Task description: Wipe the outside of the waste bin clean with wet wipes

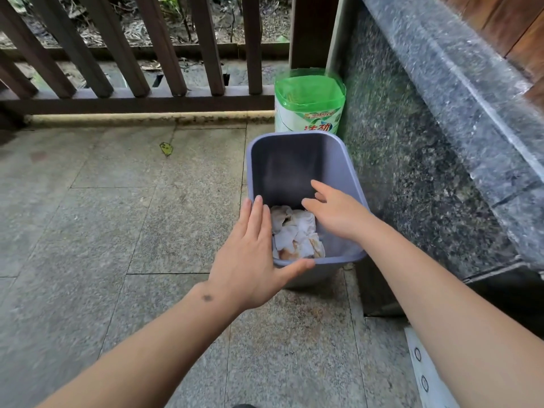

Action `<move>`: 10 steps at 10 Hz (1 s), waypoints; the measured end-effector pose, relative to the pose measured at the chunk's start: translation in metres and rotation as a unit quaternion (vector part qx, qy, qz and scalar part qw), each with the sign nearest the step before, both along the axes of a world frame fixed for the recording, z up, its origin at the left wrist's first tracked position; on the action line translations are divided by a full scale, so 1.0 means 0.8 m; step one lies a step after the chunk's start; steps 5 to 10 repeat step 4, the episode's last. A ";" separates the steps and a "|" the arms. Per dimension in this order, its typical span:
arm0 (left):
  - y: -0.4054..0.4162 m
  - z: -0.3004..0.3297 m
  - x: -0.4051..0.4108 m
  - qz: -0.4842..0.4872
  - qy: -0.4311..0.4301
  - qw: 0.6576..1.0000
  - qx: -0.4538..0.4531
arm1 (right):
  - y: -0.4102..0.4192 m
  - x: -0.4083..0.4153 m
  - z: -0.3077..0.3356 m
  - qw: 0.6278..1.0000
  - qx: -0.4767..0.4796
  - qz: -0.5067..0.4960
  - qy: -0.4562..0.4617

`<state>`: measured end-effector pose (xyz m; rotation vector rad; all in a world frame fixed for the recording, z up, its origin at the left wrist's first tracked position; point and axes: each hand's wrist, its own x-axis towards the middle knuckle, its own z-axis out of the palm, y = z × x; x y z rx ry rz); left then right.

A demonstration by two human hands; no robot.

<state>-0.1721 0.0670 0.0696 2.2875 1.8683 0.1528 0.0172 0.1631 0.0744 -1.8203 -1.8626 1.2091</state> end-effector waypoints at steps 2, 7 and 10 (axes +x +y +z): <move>0.000 0.014 0.001 -0.012 0.013 0.998 -0.056 | -0.035 -0.008 0.032 0.990 0.071 0.081 -0.091; 0.032 0.116 -0.033 -0.017 -0.010 0.979 -0.204 | -0.099 -0.015 0.119 0.946 -0.032 0.200 -0.252; 0.032 0.116 -0.033 -0.017 -0.010 0.979 -0.204 | -0.099 -0.015 0.119 0.946 -0.032 0.200 -0.252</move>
